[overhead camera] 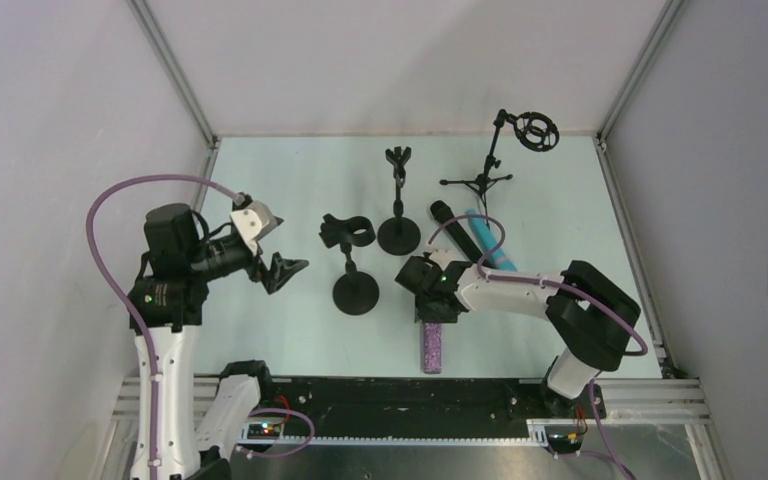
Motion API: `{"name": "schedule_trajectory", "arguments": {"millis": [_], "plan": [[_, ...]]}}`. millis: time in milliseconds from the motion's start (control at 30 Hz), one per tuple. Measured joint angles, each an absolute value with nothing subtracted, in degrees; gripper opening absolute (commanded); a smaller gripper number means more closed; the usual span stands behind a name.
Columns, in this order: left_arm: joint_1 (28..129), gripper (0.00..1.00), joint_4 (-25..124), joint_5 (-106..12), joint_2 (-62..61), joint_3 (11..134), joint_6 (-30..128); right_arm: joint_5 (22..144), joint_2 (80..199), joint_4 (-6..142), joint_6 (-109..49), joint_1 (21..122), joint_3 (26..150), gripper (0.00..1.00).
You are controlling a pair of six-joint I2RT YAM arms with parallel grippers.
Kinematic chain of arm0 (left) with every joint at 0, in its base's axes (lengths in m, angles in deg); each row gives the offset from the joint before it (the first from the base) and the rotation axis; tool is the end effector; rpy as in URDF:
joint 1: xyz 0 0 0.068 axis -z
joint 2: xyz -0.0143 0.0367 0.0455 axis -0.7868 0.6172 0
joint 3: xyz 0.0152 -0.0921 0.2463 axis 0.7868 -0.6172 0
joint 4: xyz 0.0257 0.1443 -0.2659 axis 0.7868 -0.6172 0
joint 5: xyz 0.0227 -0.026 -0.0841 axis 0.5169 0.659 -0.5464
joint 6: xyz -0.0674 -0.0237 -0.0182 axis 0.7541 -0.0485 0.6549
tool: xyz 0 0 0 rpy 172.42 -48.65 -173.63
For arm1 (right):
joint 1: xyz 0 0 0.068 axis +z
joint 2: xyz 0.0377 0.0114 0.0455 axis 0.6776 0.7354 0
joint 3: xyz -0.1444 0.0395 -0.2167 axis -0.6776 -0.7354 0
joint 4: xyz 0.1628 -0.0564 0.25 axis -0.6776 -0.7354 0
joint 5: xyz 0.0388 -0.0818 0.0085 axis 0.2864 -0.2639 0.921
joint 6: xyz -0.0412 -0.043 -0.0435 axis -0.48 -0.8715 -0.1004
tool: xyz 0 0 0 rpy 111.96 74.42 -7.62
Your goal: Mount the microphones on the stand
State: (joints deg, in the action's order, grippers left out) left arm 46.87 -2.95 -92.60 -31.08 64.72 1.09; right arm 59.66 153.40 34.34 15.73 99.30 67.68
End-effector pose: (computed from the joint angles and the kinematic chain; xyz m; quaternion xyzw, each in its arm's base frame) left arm 0.1891 -0.0334 0.3920 0.4242 0.6841 -0.2137 0.5535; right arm 0.2000 0.2743 0.0995 -0.0176 0.9817 0.0333 0.1866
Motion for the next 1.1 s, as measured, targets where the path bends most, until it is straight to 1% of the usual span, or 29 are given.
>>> {"name": "schedule_trajectory", "arguments": {"millis": [133,200,400,500,567,700,800,967,1100], "plan": [[46.9,1.0,-2.9,-92.6,-31.2,64.7,1.1,58.9,151.3,34.8,14.8,100.3,66.6,0.0],[46.9,1.0,-2.8,-92.9,-31.4,64.4,1.0,57.7,146.9,34.6,13.2,101.7,65.6,0.0],[46.9,1.0,-3.2,-98.8,-33.7,60.1,-4.0,53.1,125.3,38.0,4.2,104.0,65.9,0.0],[46.9,1.0,-3.4,-102.2,-31.3,61.9,-6.1,52.4,116.8,41.7,-3.8,103.8,66.9,0.0],[46.9,1.0,-3.4,-103.8,-27.1,65.3,-7.4,54.0,113.8,43.1,-8.8,102.5,69.2,0.0],[47.5,1.0,-2.6,-105.5,-17.5,73.2,-9.1,59.7,115.3,43.8,-15.8,96.0,80.0,0.0],[49.0,1.0,-2.1,-106.4,-12.3,76.3,-9.8,62.6,117.6,45.2,-18.9,93.9,85.8,0.0],[51.8,1.0,-2.5,-108.1,-8.7,77.9,-11.0,68.4,118.7,45.1,-21.4,91.6,86.9,0.0],[53.1,1.0,-4.8,-109.2,-6.0,79.5,-12.3,73.4,119.7,44.8,-22.0,87.9,87.0,0.0]]}}
